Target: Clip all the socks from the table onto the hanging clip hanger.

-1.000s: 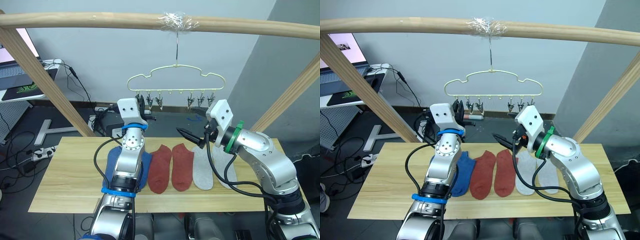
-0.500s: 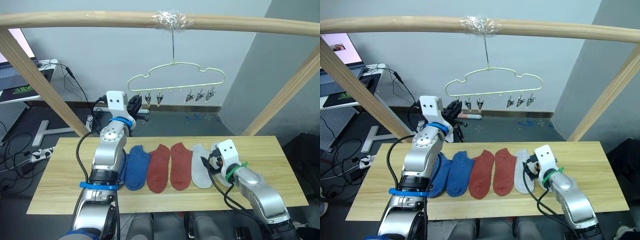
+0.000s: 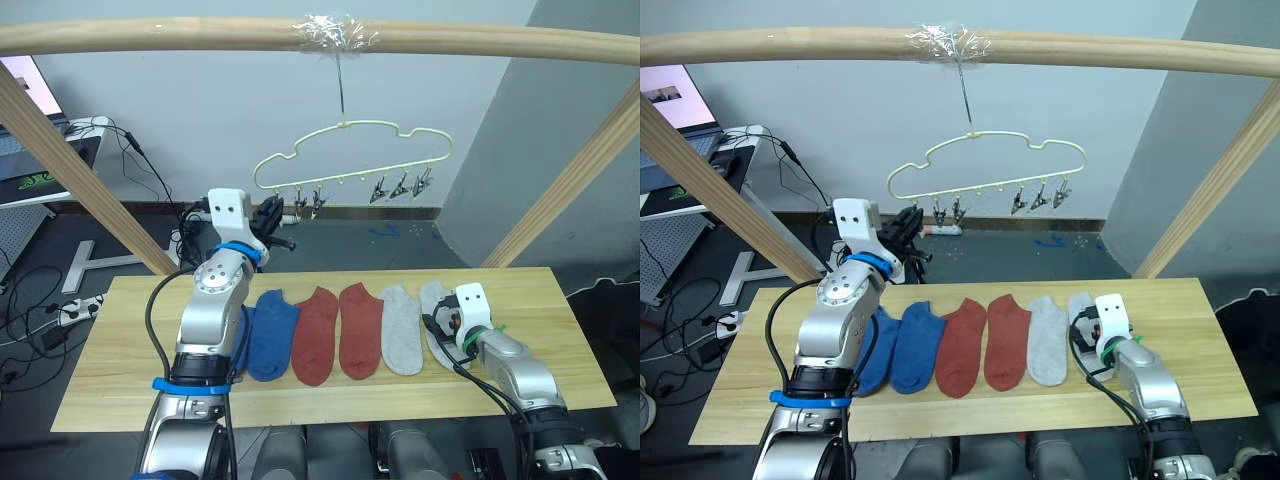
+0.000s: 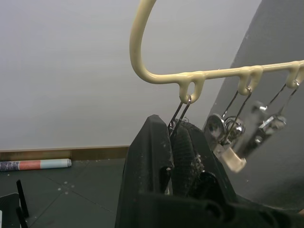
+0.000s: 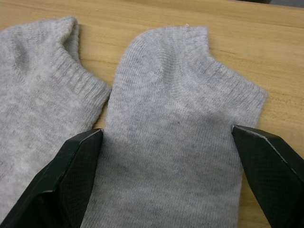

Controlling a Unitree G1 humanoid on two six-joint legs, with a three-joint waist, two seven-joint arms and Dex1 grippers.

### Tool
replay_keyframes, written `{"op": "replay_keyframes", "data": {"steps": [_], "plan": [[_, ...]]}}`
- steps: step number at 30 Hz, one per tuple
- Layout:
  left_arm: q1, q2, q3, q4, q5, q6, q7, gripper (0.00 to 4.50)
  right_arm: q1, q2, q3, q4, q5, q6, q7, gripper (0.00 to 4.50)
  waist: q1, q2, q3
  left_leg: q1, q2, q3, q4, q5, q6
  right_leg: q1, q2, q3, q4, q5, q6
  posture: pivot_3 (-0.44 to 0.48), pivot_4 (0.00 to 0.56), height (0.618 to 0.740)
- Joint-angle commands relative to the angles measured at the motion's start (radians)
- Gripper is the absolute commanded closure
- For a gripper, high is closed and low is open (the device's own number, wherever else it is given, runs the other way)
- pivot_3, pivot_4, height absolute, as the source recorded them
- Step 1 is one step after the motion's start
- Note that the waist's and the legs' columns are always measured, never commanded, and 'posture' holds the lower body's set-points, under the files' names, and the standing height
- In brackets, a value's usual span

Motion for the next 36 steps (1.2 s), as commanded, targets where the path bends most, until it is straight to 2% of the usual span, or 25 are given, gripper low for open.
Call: {"op": "replay_keyframes", "data": {"steps": [1,4,8,12,13,17,20,24,29,36], "plan": [[0.018,0.014,0.021,-0.005,0.005,0.019,0.018,4.44,0.034,-0.022,0.034,0.05,-0.034,-0.008,0.037,0.37,0.0,0.0,0.0,0.0,0.0,0.0,0.0,0.0,0.0,0.0,0.0,0.0,0.0,0.0,0.0,0.259,0.234,0.74],[0.014,0.016,0.023,-0.008,0.0,0.024,0.017,4.44,0.06,-0.013,0.012,0.055,-0.015,0.016,0.044,1.31,0.0,-0.001,-0.001,0.001,0.0,0.0,0.0,0.0,0.0,0.001,0.0,0.0,0.0,0.0,0.0,0.264,0.234,0.74],[0.011,0.019,0.027,-0.012,-0.008,0.037,0.008,4.44,0.09,-0.016,-0.009,0.024,-0.008,0.023,0.053,2.82,0.0,-0.001,-0.001,0.001,0.0,0.0,0.0,0.0,0.0,0.001,0.0,0.0,0.0,0.0,0.0,0.261,0.232,0.74],[0.008,0.024,0.029,-0.014,-0.027,0.055,-0.009,4.44,0.126,-0.044,-0.004,-0.043,-0.015,0.007,0.086,4.25,0.0,-0.001,-0.001,0.001,0.0,0.0,0.0,0.0,0.0,0.001,0.0,0.0,0.0,0.0,0.0,0.259,0.233,0.74],[0.003,0.024,0.036,-0.017,-0.046,0.072,-0.019,4.44,0.14,-0.064,0.009,-0.088,-0.027,-0.016,0.102,4.47,0.0,-0.001,-0.001,0.001,0.0,0.0,0.0,0.0,0.0,0.001,0.0,0.0,0.0,0.0,0.0,0.259,0.233,0.74],[-0.029,0.011,0.107,-0.015,-0.176,0.184,-0.037,4.44,0.172,-0.137,0.067,-0.285,-0.062,-0.082,0.164,4.47,-0.001,0.0,0.005,0.0,0.0,0.0,0.0,0.0,0.0,0.0,0.0,0.0,-0.001,0.0,0.0,0.259,0.231,0.74],[-0.059,0.004,0.191,-0.022,-0.333,0.341,-0.052,4.44,0.161,-0.16,0.123,-0.463,-0.073,-0.078,0.201,4.47,-0.006,0.0,0.007,-0.001,0.0,0.001,0.0,0.0,0.0,-0.001,0.0,0.001,0.0,0.0,0.0,0.255,0.228,0.74],[-0.091,0.022,0.279,-0.02,-0.519,0.551,-0.061,4.44,0.078,-0.107,0.211,-0.61,-0.076,0.007,0.194,4.47,-0.004,-0.002,0.009,-0.001,0.001,-0.001,0.0,0.0,0.0,-0.001,0.001,-0.001,0.0,0.0,0.001,0.254,0.231,0.74],[-0.134,0.024,0.358,-0.019,-0.675,0.71,-0.02,4.44,-0.04,0.027,0.292,-0.618,-0.084,0.083,0.135,4.47,0.003,-0.005,0.011,-0.003,0.001,-0.003,0.0,0.0,-0.001,-0.001,0.0,-0.003,-0.002,0.0,0.001,0.257,0.232,0.74],[-0.145,-0.008,0.387,-0.06,-0.78,0.774,0.051,4.44,-0.142,0.132,0.339,-0.537,-0.09,0.086,0.109,4.47,0.015,-0.006,0.014,-0.004,0.001,-0.004,0.0,0.0,-0.001,-0.002,-0.001,-0.004,-0.002,0.0,0.001,0.265,0.235,0.74]]}}
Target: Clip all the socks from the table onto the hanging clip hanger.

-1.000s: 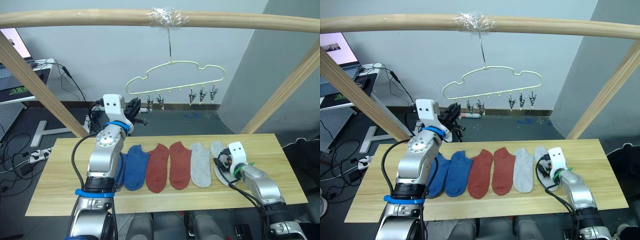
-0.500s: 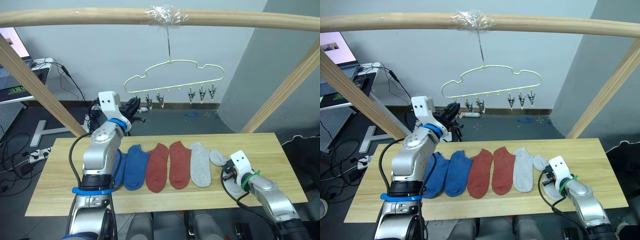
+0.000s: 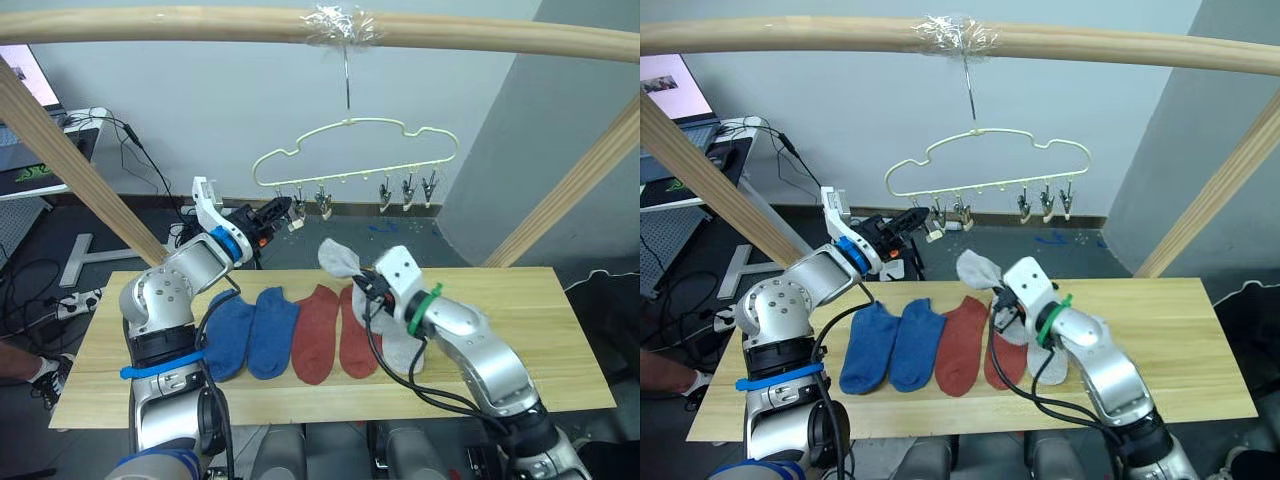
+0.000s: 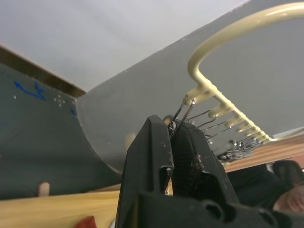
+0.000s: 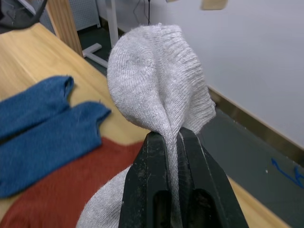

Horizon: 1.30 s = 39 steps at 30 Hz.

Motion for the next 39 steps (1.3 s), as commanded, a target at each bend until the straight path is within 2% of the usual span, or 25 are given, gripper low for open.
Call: {"op": "replay_keyframes", "data": {"steps": [1,15,22,29,39], "plan": [[0.01,-0.013,0.014,-0.046,-0.052,0.024,0.035,4.44,-0.029,0.025,0.018,0.002,-0.004,-0.012,-0.004,4.47,0.007,0.0,0.001,0.0,0.0,0.0,0.0,0.0,0.0,0.0,0.0,0.0,0.0,0.0,0.0,0.265,0.235,0.74],[0.043,-0.001,0.017,-0.074,-0.146,0.02,0.078,4.44,-0.103,0.103,-0.004,-0.006,0.027,0.036,-0.023,4.47,0.021,0.0,0.013,-0.002,0.0,0.0,0.0,0.0,-0.001,-0.002,0.0,0.0,0.0,0.0,0.0,0.27,0.245,0.74],[0.036,0.013,0.03,-0.049,-0.199,0.023,0.093,4.44,-0.058,0.103,0.01,-0.083,0.038,0.071,-0.019,4.47,0.02,0.0,0.015,-0.002,0.0,0.0,0.0,0.0,-0.001,-0.003,0.0,0.0,0.0,0.0,0.0,0.265,0.249,0.74],[0.025,-0.001,0.099,-0.002,-0.365,0.064,0.181,4.44,-0.018,0.124,-0.007,-0.139,0.069,0.077,-0.038,4.47,0.019,0.0,0.017,-0.003,0.001,0.0,0.0,-0.001,-0.001,-0.003,0.0,0.0,0.0,0.0,0.0,0.258,0.251,0.74],[0.029,0.023,0.116,0.044,-0.543,0.054,0.298,4.44,-0.024,0.131,-0.025,-0.164,0.09,0.069,-0.045,4.47,0.019,-0.001,0.018,-0.003,0.001,0.0,0.0,-0.001,-0.001,-0.004,0.0,0.0,0.0,0.0,0.0,0.254,0.252,0.74]]}}
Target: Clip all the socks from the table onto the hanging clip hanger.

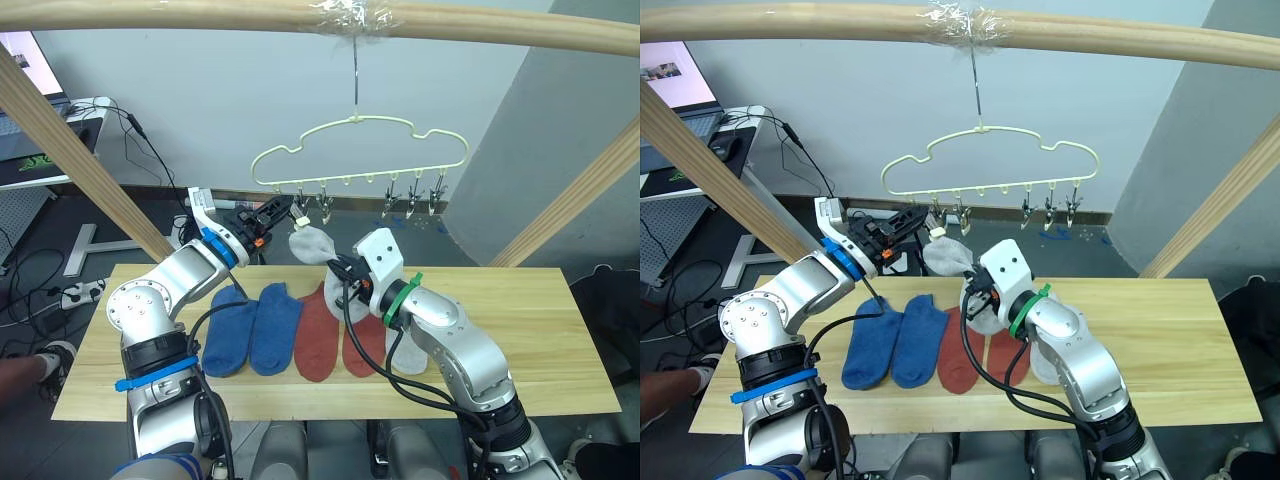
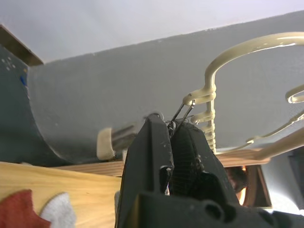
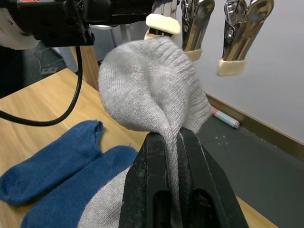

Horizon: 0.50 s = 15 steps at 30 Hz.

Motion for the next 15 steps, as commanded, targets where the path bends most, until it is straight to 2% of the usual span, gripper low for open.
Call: {"op": "replay_keyframes", "data": {"steps": [1,15], "plan": [[-0.002,0.022,0.025,0.01,-0.06,-0.021,0.04,4.44,-0.006,0.005,-0.016,-0.077,0.038,-0.011,0.009,4.47,0.0,0.0,0.0,0.0,0.0,0.0,0.0,0.0,0.0,0.0,0.0,0.0,0.0,0.0,0.0,0.254,0.252,0.74],[0.022,0.036,-0.013,-0.006,-0.178,-0.077,0.106,4.44,0.025,-0.006,-0.008,-0.139,0.092,0.017,-0.002,4.47,0.0,0.0,0.0,0.0,0.0,0.0,0.0,0.0,0.0,0.0,0.0,0.0,0.0,0.0,0.0,0.253,0.238,0.74]]}}
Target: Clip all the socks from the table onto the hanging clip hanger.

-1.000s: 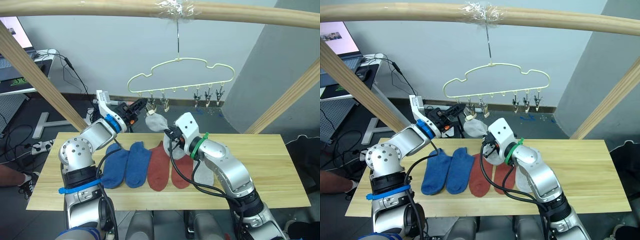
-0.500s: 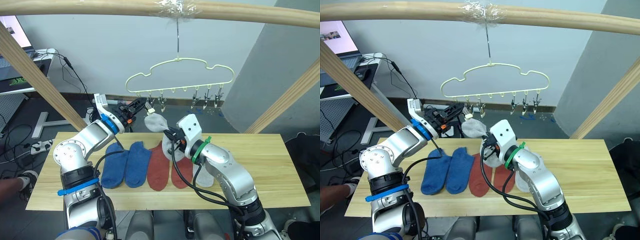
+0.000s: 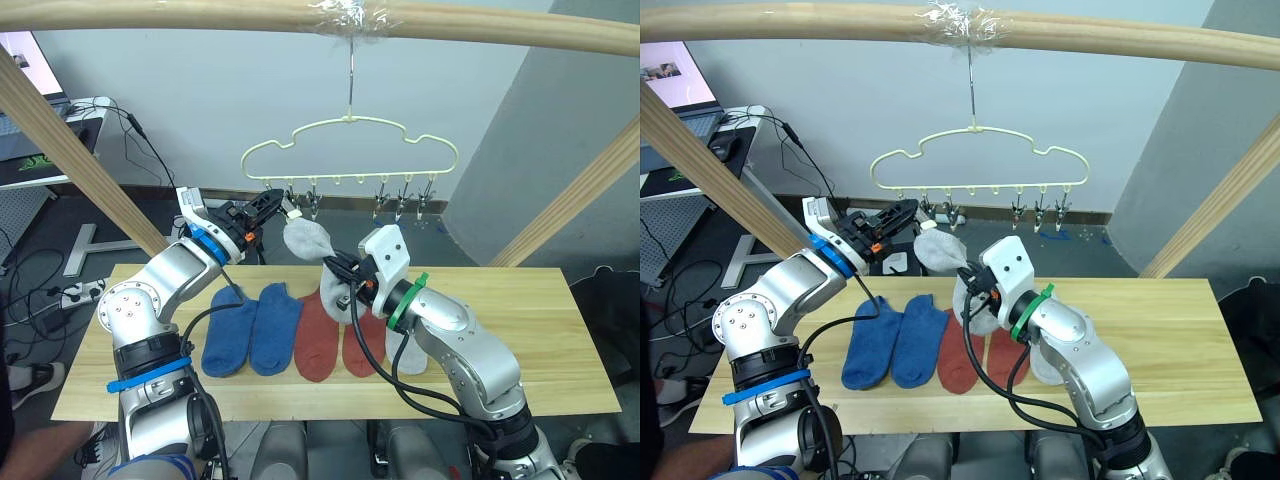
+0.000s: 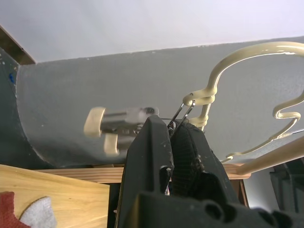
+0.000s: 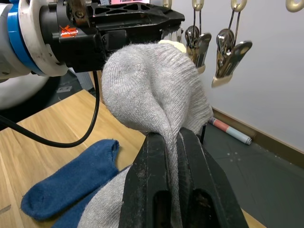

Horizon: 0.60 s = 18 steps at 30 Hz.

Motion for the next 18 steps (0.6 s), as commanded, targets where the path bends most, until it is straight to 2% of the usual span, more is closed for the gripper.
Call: {"op": "replay_keyframes", "data": {"steps": [1,18], "plan": [[0.009,0.006,-0.009,-0.027,-0.042,-0.021,0.02,4.44,0.002,0.0,0.004,-0.038,0.018,-0.007,-0.001,4.47,0.001,0.0,0.0,0.0,0.0,0.0,0.0,0.0,0.0,0.0,0.0,0.0,0.0,0.0,0.0,0.253,0.238,0.74],[0.037,0.047,-0.059,-0.042,-0.124,-0.051,0.037,4.44,-0.006,0.012,-0.004,-0.009,0.016,-0.049,-0.004,4.47,0.002,0.0,0.0,-0.001,0.0,0.0,0.0,0.0,-0.001,0.0,0.0,0.0,-0.001,0.0,0.0,0.256,0.232,0.74]]}}
